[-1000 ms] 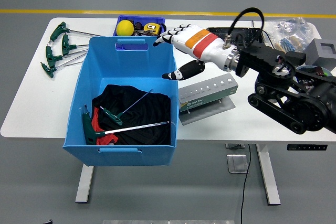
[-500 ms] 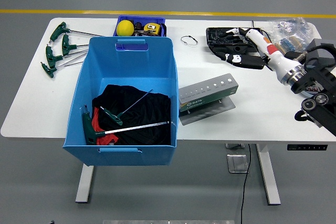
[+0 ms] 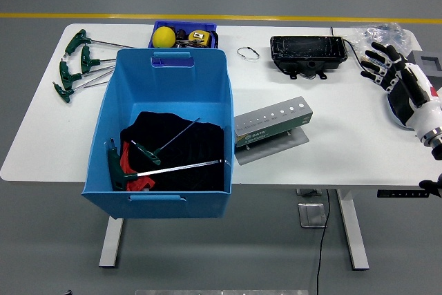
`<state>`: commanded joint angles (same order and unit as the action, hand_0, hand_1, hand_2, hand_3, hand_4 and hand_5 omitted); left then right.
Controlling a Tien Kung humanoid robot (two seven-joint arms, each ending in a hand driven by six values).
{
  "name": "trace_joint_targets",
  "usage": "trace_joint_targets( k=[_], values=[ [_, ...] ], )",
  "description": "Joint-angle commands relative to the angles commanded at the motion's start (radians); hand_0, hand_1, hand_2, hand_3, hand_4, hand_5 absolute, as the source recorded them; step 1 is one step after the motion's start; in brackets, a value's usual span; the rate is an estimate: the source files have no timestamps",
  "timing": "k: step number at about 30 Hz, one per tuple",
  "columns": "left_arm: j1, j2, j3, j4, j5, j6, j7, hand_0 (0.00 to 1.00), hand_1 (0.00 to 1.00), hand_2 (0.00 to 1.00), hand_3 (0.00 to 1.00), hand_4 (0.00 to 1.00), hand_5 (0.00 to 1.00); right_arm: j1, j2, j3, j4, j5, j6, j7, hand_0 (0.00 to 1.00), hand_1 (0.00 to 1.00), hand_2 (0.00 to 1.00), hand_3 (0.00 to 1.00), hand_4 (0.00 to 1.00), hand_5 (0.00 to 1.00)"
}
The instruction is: Lift tool from toolbox,place it in box,lift tool from toolbox,place it in box
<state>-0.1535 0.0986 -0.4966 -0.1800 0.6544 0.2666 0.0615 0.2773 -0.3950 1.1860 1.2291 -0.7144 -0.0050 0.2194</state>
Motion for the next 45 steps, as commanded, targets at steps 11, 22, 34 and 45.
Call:
trace_joint_targets(
  k=[11,22,34,45],
  values=[
    [0.004,-0.001,-0.009,0.000,0.013,0.002,0.001,0.762,0.781,0.778,0.659,0.686,0.657,-0.135,0.079,0.175,0.018,-0.084,0.042,0.008,0.832,0.810,0.844,0.865,0.998,0.910],
    [0.001,0.000,-0.015,0.000,0.018,0.002,0.002,0.762,0.779,0.777,0.658,0.686,0.657,-0.161,0.122,0.267,0.026,-0.146,0.050,-0.004,0.840,0.815,0.845,0.859,0.998,0.918],
    [0.005,0.000,-0.036,0.000,0.046,-0.003,0.011,0.763,0.777,0.776,0.657,0.683,0.657,-0.143,0.140,0.315,0.025,-0.168,0.057,-0.107,0.798,0.765,0.799,0.799,0.998,0.920],
    [0.016,-0.001,-0.019,0.000,0.040,-0.005,0.015,0.762,0.777,0.776,0.658,0.683,0.657,-0.131,0.158,0.322,0.031,-0.148,0.074,-0.138,0.793,0.762,0.795,0.788,0.998,0.919]
  ],
)
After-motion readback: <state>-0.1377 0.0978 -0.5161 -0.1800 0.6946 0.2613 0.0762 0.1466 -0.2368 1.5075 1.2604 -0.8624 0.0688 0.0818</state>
